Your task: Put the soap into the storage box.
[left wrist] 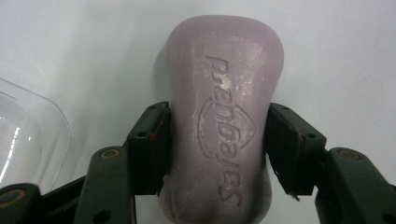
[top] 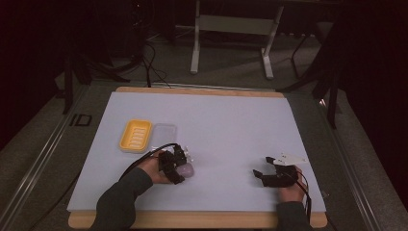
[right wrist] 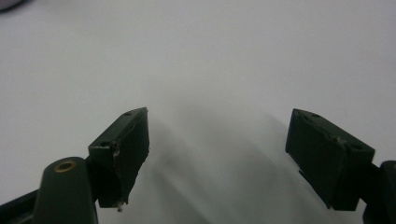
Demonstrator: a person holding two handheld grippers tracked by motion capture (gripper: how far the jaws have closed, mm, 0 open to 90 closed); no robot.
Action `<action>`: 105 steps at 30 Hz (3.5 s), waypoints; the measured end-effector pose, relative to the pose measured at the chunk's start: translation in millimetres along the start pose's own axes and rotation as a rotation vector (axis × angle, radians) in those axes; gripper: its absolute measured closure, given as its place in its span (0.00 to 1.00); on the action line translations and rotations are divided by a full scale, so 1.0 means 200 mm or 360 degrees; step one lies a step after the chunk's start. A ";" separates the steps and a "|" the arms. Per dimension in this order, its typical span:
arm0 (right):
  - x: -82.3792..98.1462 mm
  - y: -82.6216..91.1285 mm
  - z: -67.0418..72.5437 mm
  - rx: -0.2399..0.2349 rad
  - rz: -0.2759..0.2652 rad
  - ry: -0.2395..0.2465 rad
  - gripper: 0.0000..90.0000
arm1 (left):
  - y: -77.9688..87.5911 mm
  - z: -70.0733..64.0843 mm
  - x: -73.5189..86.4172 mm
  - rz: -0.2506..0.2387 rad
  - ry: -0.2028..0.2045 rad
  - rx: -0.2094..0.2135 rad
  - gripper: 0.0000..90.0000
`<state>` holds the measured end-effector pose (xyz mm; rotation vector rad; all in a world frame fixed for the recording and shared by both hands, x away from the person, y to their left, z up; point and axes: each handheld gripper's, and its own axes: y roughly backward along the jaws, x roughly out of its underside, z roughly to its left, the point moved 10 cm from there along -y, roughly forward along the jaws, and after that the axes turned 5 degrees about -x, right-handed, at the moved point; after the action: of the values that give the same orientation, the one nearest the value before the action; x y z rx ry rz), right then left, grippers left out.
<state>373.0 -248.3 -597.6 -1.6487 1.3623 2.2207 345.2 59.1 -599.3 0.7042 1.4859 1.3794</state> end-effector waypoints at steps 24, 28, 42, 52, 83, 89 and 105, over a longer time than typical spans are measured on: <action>0.00 -0.01 0.00 0.0002 0.0024 0.0011 0.23 | 0.00 -0.01 -0.02 0.0251 0.0020 0.0003 0.53; 0.00 -0.01 0.00 0.0002 0.0027 0.0013 0.23 | 0.00 -0.01 -0.02 0.0265 0.0022 0.0002 0.54; 0.01 -0.01 0.00 -0.0003 0.0036 0.0010 0.23 | 0.01 0.03 -0.04 0.0247 0.0087 -0.0035 0.54; 0.01 -0.01 0.00 -0.0003 0.0034 0.0011 0.23 | 0.04 0.08 -0.03 0.0198 0.0175 -0.0084 0.55; 0.01 -0.01 0.00 0.0000 0.0034 0.0016 0.23 | 0.13 0.15 0.03 0.0104 0.0282 -0.0101 0.55; 0.01 -0.01 0.00 0.0000 0.0034 0.0015 0.23 | 0.17 0.18 0.03 0.0085 0.0297 -0.0116 0.55; 0.01 -0.01 0.00 0.0001 0.0035 0.0016 0.23 | 0.24 0.26 0.06 0.0010 0.0417 -0.0154 0.55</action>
<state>373.2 -246.9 -599.9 -1.6548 1.3896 2.2267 378.0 100.2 -551.7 0.4811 1.6068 1.5840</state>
